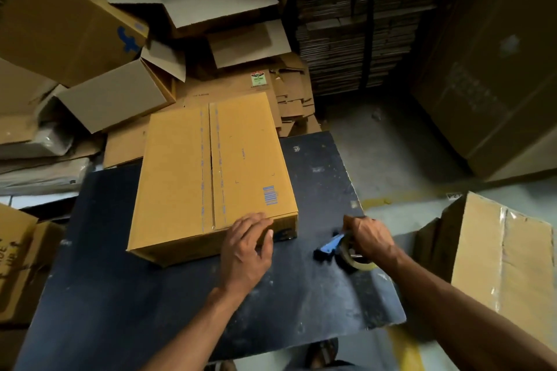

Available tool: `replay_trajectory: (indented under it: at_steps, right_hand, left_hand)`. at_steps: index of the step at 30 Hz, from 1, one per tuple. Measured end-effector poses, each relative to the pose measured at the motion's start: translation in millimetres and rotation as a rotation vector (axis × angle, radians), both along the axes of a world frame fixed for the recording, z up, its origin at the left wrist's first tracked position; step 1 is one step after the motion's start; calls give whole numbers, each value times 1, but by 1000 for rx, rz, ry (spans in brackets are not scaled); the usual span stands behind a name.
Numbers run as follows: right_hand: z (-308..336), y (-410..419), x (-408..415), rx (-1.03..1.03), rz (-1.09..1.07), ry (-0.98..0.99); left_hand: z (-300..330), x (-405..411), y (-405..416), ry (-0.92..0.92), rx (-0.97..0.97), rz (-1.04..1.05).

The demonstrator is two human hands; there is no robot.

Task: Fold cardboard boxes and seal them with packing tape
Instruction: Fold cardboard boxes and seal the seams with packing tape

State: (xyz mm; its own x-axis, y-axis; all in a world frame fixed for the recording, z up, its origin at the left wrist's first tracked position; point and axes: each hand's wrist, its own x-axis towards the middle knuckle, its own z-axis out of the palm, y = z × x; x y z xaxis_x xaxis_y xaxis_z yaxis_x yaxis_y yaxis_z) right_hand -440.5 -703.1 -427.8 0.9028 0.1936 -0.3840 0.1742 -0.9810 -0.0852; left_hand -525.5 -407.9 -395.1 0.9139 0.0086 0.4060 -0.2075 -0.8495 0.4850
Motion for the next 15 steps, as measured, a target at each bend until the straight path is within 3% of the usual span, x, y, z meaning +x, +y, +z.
replay_trajectory:
  at_steps: [2, 5, 8, 10, 15]
  right_hand:
    - [2, -7, -18, 69, -25, -38]
    - [7, -5, -48, 264, -104, -83]
    - [21, 16, -73, 368, -135, -109]
    - [35, 36, -85, 385, -93, -161]
    - [66, 95, -95, 284, 84, -145]
  left_hand:
    - [1, -18, -18, 191, -324, 92]
    - [0, -35, -34, 813, -937, 351]
    - [9, -45, -36, 1195, -1253, 479]
    - [22, -44, -34, 1252, -1356, 441]
    - [68, -42, 5, 1135, -1426, 259]
